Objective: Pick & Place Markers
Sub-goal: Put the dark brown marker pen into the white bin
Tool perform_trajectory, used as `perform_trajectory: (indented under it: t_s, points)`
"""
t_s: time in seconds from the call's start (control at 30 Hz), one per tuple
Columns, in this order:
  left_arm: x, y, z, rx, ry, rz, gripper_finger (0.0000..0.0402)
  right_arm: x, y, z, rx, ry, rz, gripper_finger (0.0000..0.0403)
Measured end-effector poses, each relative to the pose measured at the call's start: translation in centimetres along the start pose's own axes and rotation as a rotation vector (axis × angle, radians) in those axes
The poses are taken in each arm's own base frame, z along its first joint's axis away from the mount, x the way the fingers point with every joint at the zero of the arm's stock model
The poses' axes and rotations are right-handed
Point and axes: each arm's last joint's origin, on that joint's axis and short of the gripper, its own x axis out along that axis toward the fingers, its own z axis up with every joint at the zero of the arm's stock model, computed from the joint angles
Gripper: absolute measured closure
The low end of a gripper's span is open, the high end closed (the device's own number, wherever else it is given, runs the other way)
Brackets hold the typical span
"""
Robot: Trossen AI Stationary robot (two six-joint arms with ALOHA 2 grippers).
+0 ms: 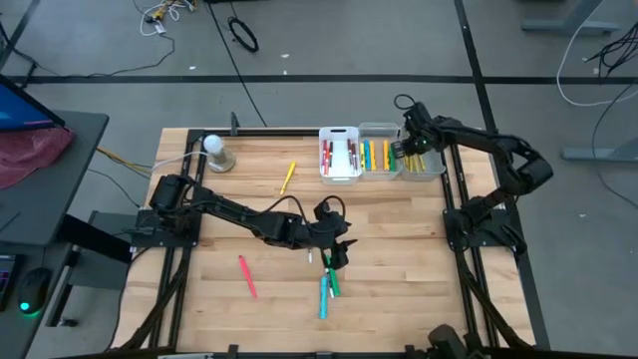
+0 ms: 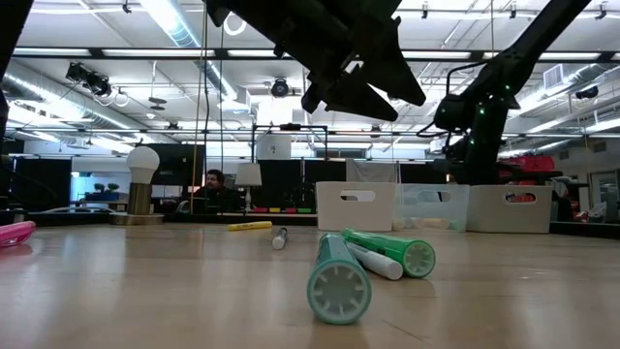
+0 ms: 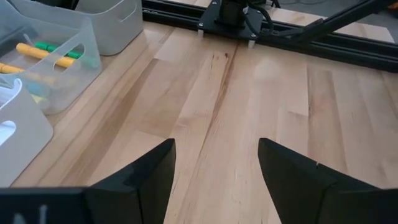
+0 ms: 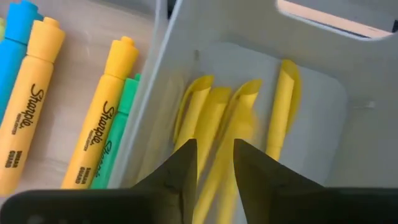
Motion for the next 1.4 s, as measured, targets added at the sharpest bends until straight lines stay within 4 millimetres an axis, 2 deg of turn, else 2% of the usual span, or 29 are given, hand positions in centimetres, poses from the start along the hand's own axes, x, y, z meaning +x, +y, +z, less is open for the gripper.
perform_trajectory:
  t_s: [0.23,0.37,0.47,0.6,0.77,0.97,1.1,1.2,1.3,1.4]
  points:
    - [0.0,0.0,0.0,0.000,0.000,0.000,0.0165,0.6,1.2,-1.0,-0.064,-0.065,-0.001,0.0297]
    - [0.0,0.0,0.0,0.000,0.000,0.000,0.0165,-0.6,1.8,-0.9,-0.150,-0.164,-0.012,0.0302]
    - [0.0,0.0,0.0,0.000,0.000,0.000,0.0165,-2.7,2.0,-0.9,-0.176,-0.258,-0.042,0.0306]
    - [0.0,0.0,0.0,0.000,0.001,0.000,0.0165,-6.4,2.4,-1.2,-0.217,-0.417,-0.029,0.0314]
    - [-0.2,0.2,-0.2,-0.018,0.010,0.050,0.0165,-11.6,3.0,-3.0,-0.274,-0.609,0.065,0.0325]
    - [-2.1,0.7,-0.9,-0.029,0.132,0.195,0.0177,-16.6,4.7,-7.2,-0.429,-0.748,0.284,0.0349]
    - [-3.9,1.0,-2.3,-0.066,0.256,0.325,0.0193,-18.2,6.3,-10.6,-0.572,-0.767,0.476,0.0372]
    - [-5.1,1.2,-3.7,-0.115,0.339,0.428,0.0205,-17.9,7.7,-13.8,-0.704,-0.766,0.633,0.0393]
    - [-6.0,1.0,-4.8,-0.196,0.369,0.513,0.0214,-16.6,9.1,-17.4,-0.823,-0.767,0.793,0.0399]
    - [-6.6,0.5,-5.5,-0.265,0.360,0.552,0.0220,-15.3,10.0,-20.8,-0.854,-0.785,0.935,0.0397]
